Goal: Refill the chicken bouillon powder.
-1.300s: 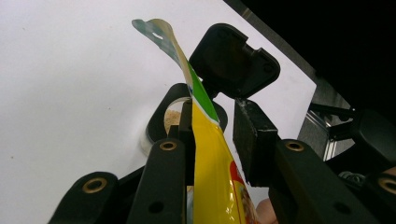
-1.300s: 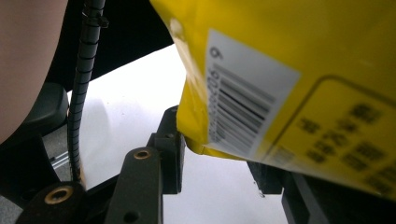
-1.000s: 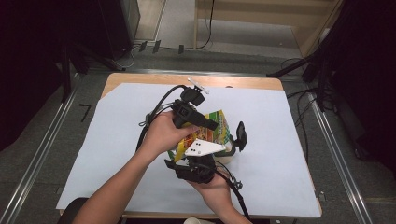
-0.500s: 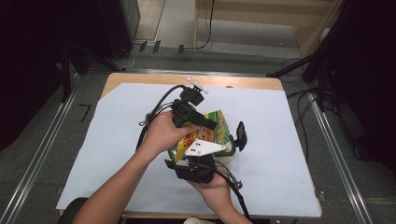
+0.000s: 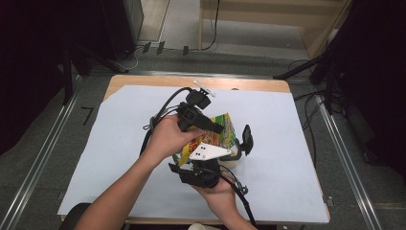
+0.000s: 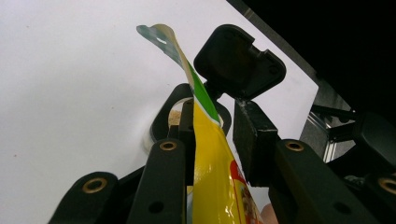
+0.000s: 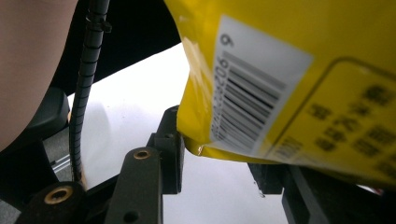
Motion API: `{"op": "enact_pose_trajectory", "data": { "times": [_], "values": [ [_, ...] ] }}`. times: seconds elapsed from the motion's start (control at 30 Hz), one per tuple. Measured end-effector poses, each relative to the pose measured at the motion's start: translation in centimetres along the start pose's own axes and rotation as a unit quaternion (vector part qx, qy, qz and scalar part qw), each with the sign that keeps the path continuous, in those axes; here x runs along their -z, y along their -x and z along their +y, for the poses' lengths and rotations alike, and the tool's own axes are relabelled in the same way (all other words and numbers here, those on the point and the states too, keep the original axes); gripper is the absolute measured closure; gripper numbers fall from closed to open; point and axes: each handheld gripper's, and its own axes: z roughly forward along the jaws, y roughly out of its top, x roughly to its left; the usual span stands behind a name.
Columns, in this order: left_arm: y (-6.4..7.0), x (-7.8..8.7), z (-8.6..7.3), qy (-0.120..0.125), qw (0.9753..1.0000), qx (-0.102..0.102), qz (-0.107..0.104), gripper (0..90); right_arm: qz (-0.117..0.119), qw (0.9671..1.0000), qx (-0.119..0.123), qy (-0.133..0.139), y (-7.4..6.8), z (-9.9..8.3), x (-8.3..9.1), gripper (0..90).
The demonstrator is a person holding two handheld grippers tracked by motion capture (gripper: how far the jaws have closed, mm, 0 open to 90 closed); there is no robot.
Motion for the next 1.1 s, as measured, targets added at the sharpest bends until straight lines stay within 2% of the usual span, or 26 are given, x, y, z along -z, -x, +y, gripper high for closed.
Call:
{"op": "enact_pose_trajectory", "data": {
  "times": [0.3,0.43,0.57,1.1],
  "values": [
    [-0.82,-0.12,0.64,-0.006,0.9999,0.014,-0.002,74.3,-0.001,1.0,-0.009,-0.003,0.43,0.53,-0.31,61.8],
    [-0.81,0.03,0.98,-0.009,0.9999,0.013,0.003,74.1,0.002,0.9999,-0.016,0.001,0.67,0.88,-0.49,61.8],
    [-0.76,0.2,0.75,-0.005,1.0,0.007,-0.003,73.5,-0.002,1.0,-0.009,0.001,0.51,0.89,-0.51,61.8],
    [-0.74,-0.11,0.88,-0.01,0.9999,0.006,-0.002,74.0,0.001,0.9999,-0.014,0.002,0.74,0.75,-0.56,61.9]
  ]
}}
